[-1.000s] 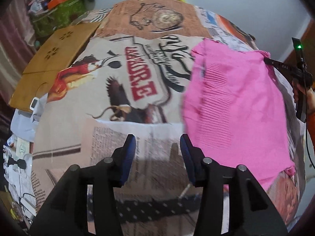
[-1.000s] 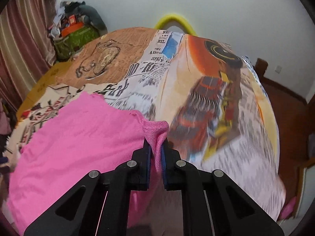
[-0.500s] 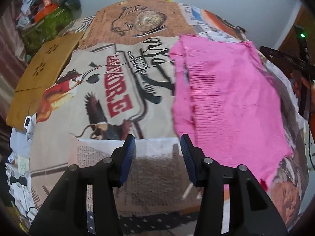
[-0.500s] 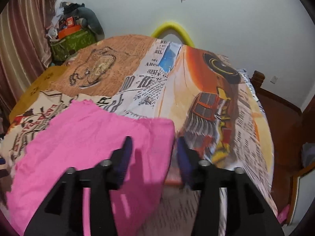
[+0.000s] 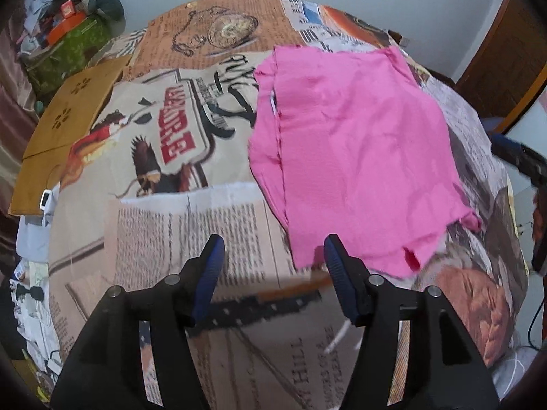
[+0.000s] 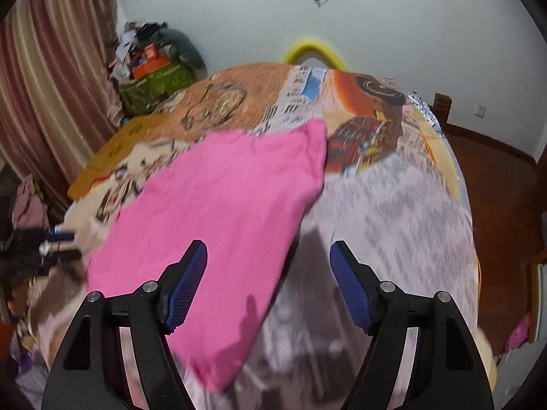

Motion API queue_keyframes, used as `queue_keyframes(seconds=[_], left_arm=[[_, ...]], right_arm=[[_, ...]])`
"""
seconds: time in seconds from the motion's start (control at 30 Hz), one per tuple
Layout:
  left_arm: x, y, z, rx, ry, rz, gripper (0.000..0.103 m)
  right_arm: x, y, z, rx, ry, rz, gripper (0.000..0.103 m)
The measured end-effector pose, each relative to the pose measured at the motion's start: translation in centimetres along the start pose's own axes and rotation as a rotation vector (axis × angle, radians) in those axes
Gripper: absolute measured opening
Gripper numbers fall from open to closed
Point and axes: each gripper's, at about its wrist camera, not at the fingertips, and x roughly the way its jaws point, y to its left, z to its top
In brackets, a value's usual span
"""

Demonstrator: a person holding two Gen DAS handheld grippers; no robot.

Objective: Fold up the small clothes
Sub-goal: 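Open both grippers and withdraw them from the folded cardigan, then grasp the cardigan edge with both grippers and fold it over the body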

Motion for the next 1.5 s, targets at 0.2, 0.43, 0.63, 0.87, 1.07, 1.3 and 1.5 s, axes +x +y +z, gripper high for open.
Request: queue_keyframes(seconds=[0.2, 0.43, 0.63, 0.87, 1.07, 1.3, 1.5], left_arm=[[-0.8, -2.4, -2.0, 0.107, -0.018, 0.059, 0.067], [0.0, -4.2, -2.8, 0.166, 0.014, 0.051, 0.068], [1.9, -6.0, -1.1, 0.239, 0.015, 0.021, 0.068], [2.9, -6.4, -0.2, 0.254, -0.015, 0.034, 0.068], [2.9, -8.1, -0.7, 0.326, -0.068, 0.071, 0.029], [3.4, -8.9, -0.8, 0.323, -0.084, 0.108, 0.013], [2.3, -7.8, -0.6, 0.241, -0.092, 0.084, 0.008]], right_arm=[[0.1, 1.7, -4.0, 0.003, 0.082, 0.034, 0.071], [0.7, 2.9, -6.3, -0.058, 0.139, 0.023, 0.071], [2.2, 3.5, -6.8, -0.08, 0.163, 0.022, 0.071], [3.3, 4.6, -6.7, -0.135, 0.177, 0.033, 0.071], [4.3, 4.8, -6.3, -0.133, 0.186, 0.073, 0.059], [5.1, 4.6, -6.3, -0.099, 0.193, 0.103, 0.015], [4.0, 4.8, -6.1, -0.11, 0.153, 0.133, 0.011]])
